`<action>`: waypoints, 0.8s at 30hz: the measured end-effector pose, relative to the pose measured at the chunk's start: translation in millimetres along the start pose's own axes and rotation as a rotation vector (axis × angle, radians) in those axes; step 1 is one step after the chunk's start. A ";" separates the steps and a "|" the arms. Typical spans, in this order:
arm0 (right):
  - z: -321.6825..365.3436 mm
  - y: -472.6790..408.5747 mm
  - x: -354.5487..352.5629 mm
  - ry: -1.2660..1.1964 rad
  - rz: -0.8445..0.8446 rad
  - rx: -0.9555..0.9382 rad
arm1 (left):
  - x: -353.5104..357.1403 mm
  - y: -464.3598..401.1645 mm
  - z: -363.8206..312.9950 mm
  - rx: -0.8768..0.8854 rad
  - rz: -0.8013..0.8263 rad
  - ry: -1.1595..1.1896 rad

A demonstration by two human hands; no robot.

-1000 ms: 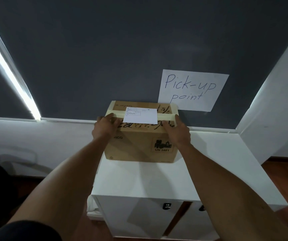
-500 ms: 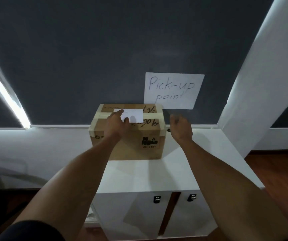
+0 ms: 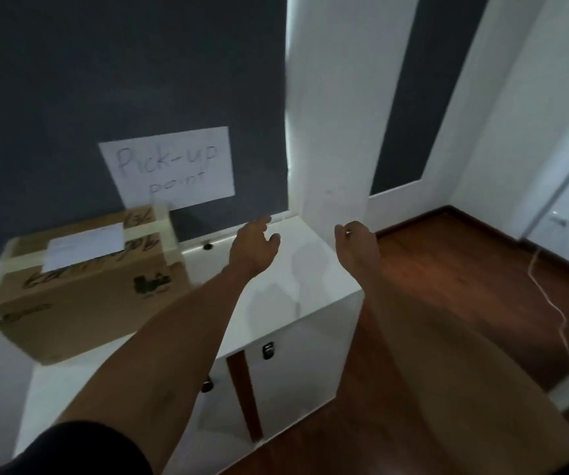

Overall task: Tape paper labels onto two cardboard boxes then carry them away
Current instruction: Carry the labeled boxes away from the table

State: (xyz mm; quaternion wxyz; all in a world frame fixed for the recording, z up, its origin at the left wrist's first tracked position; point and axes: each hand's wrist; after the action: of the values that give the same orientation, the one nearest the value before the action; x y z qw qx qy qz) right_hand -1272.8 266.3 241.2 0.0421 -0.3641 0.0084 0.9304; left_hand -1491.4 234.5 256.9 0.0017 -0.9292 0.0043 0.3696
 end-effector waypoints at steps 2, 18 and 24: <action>-38.4 3.5 -43.3 0.004 -0.035 0.046 | 42.4 -9.2 -43.2 0.059 0.063 0.023; -345.5 89.1 -355.9 0.039 -0.429 0.456 | 400.9 -13.4 -355.2 0.502 0.502 -0.005; -435.1 131.9 -433.0 0.032 -0.580 0.613 | 510.5 5.7 -440.2 0.632 0.687 0.022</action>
State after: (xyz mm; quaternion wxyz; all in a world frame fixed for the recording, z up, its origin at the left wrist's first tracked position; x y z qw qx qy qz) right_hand -672.8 83.4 213.2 0.4083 -0.3364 0.1825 0.8288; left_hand -818.1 222.5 226.2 0.1624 -0.8316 0.4242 0.3196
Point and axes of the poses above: each hand's wrist, its own y-axis away from the middle knuckle, its own x-axis out of the palm, z = x × y, and after that the axes turned 12 degrees about z, right-handed
